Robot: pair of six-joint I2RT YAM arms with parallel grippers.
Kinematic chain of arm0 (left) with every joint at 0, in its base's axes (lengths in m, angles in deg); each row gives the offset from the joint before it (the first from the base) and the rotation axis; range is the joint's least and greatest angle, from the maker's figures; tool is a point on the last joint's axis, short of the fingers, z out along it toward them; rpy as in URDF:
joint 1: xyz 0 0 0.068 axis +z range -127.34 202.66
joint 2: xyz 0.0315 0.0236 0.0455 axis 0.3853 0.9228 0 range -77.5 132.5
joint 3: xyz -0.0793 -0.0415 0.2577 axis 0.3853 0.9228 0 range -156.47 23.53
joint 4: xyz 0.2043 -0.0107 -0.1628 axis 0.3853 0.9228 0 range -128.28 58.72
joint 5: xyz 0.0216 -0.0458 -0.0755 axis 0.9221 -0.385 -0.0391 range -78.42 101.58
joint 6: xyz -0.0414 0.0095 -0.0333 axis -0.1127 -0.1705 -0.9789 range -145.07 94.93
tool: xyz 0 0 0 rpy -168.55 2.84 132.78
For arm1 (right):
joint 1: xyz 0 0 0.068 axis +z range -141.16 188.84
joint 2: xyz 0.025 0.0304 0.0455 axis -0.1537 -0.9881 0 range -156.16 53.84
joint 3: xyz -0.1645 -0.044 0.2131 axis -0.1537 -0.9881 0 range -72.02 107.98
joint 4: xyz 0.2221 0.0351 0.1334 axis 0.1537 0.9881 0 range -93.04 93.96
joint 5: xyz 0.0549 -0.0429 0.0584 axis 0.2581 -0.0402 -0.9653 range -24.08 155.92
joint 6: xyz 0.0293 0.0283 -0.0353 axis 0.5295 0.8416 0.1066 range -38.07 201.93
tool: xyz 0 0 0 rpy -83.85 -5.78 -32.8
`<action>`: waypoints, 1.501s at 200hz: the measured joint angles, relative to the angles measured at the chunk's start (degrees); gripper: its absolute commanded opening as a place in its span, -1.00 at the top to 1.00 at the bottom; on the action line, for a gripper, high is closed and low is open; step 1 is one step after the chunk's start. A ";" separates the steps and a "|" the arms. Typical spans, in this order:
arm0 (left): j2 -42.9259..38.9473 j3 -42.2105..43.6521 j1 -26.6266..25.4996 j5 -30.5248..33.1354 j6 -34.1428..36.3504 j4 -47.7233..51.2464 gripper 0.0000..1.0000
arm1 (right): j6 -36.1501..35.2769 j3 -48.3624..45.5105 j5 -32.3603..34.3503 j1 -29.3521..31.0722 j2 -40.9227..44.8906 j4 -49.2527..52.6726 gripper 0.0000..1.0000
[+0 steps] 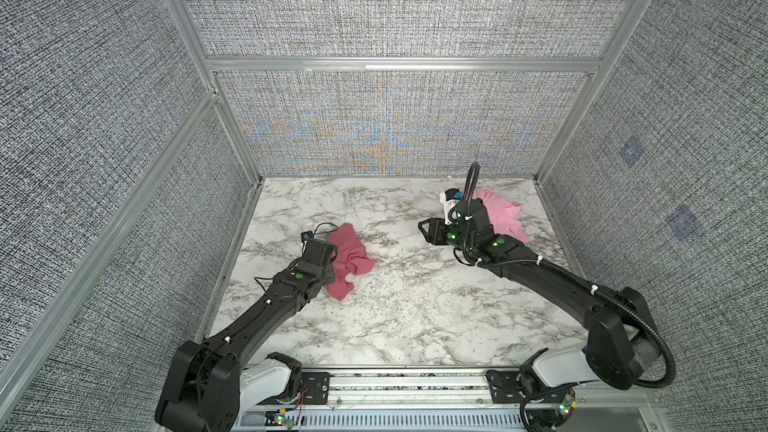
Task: Pick out a specific cloth from the pile
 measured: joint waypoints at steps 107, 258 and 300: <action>-0.02 -6.16 0.04 -2.03 -1.97 9.22 0.41 | 0.02 0.55 -0.24 0.04 -0.87 -0.22 -0.11; 12.66 -4.98 -0.04 -17.11 3.43 -13.25 0.44 | -0.02 -2.05 2.16 0.04 1.95 0.96 -0.11; 20.20 -6.73 -0.02 -18.10 0.31 -16.13 0.46 | -0.04 -2.47 3.85 0.02 2.51 2.54 -0.11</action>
